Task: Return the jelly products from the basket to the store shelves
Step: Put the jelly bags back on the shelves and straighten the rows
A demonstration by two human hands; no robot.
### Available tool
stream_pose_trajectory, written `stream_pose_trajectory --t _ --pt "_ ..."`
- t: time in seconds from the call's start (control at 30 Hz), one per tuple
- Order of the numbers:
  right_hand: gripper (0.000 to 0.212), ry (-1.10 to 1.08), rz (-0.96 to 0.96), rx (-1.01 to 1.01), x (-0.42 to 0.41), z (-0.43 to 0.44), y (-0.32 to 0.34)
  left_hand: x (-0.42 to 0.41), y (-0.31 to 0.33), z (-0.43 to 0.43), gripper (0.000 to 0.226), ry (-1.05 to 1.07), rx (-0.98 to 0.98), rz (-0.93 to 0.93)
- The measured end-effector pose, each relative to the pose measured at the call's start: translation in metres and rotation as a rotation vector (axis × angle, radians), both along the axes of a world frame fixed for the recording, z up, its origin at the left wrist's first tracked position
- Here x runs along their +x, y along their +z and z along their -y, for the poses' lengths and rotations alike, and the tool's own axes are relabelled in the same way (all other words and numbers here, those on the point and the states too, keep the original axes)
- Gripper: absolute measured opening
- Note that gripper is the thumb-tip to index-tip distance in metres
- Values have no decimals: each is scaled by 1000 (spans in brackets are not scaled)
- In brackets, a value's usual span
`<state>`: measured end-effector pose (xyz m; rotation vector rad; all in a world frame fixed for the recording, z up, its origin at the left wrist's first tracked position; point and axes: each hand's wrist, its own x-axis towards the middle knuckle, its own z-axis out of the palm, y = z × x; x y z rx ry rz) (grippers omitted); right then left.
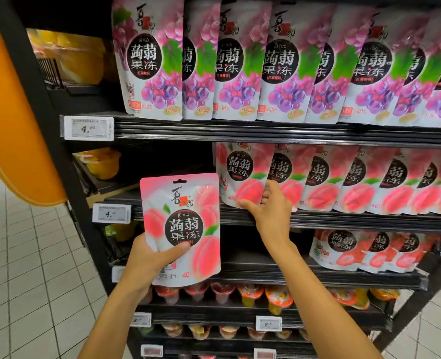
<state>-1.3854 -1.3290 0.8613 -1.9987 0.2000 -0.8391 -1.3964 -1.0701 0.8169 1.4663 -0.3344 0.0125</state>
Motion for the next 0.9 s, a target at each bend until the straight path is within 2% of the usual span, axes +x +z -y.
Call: stream_pose_trajectory --t 0.17,0.27,0.4,0.5,0.63,0.77,0.9 --pt "48 -16 -32 -14 2 -2 3 -2 1 10 49 -28 -4 1" --pt "45 25 -51 7 3 -5 6 -3 2 17 47 -37 1 1" --pt "32 71 -32 28 2 -4 5 -4 3 21 47 -57 9 8" --pt "24 52 -42 -33 -3 4 3 -4 4 20 46 -49 15 17" --pt "32 21 -47 -129 -6 8 1 -4 7 19 42 -34 8 25" --pt "39 7 -16 -73 -17 6 6 -2 13 21 38 -39 14 21" --pt "32 -66 73 -86 -36 -4 11 2 22 23 38 -41 26 28"
